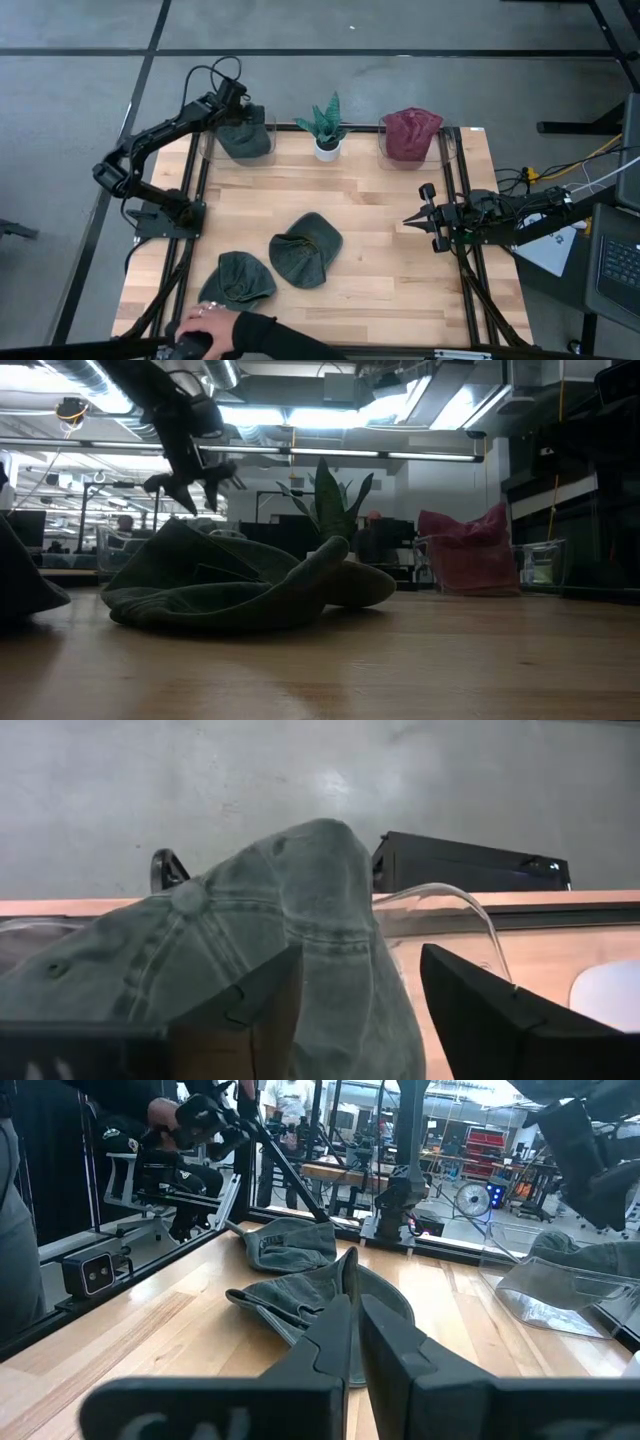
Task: Pick & Place hat
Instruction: Put the right black cap into the left transparent bin
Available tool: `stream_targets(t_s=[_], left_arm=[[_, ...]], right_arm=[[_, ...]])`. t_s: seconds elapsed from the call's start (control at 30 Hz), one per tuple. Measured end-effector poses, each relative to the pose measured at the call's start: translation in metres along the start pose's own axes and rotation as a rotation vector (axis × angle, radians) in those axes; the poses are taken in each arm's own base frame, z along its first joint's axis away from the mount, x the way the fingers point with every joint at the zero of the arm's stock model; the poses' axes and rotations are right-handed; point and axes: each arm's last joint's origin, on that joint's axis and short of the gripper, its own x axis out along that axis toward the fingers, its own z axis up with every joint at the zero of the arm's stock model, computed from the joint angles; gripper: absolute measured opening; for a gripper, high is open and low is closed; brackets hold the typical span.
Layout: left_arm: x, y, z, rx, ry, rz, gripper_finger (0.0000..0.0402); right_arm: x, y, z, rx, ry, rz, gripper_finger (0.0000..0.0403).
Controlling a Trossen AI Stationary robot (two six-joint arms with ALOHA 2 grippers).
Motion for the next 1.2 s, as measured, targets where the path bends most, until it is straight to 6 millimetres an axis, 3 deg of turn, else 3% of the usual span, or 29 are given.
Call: stream_targets(t_s=[0.8,0.97,1.2], left_arm=[[0.04,-0.001,-0.009,0.05,0.055,0.123,0.0194],[0.041,-0.006,-0.008,0.133,0.033,0.094,0.0147],[0.04,-0.011,-0.011,0.285,0.068,0.028,0.0037]], right_arm=[[0.0,0.0,0.0,0.0,0.0,0.0,0.0026],[0.0,0.0,0.0,0.0,0.0,0.0,0.0026],[0.0,0.0,0.0,0.0,0.0,0.0,0.0026]])
